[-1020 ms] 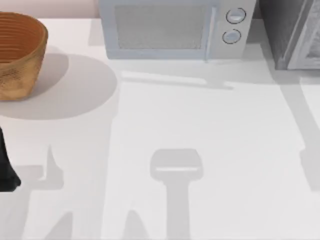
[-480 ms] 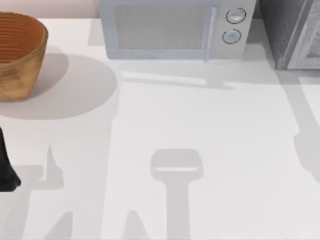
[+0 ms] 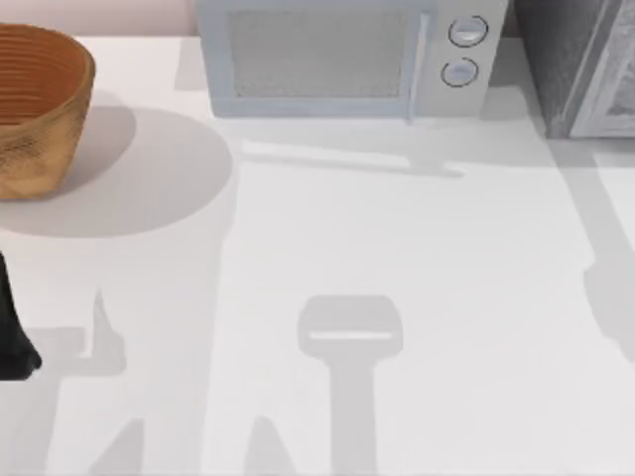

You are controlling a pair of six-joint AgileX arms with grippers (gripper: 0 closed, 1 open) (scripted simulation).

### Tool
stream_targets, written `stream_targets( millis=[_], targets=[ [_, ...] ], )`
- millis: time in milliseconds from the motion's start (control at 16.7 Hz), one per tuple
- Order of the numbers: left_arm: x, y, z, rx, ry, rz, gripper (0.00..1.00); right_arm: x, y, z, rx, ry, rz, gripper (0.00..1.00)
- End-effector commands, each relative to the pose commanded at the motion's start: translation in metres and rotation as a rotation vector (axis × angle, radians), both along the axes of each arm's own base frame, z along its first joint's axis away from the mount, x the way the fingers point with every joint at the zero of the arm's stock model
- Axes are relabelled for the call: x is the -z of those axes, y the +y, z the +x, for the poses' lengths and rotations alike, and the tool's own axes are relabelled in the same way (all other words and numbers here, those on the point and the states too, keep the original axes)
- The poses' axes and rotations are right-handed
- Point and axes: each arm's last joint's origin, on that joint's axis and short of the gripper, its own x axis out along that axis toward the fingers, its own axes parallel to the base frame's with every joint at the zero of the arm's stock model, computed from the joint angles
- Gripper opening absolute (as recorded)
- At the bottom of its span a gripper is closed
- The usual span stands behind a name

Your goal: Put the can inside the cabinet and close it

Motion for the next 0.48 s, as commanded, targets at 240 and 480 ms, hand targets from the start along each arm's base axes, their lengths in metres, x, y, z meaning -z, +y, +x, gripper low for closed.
stream_targets(
  millis=[240,480],
  targets=[
    [0.0,0.0,0.0,0.0,0.0,0.0,1.0,0.0,0.0,0.0,0.0,0.0,0.0,0.75],
    [0.0,0.0,0.0,0.0,0.0,0.0,1.0,0.0,0.0,0.0,0.0,0.0,0.0,1.0]
  ],
)
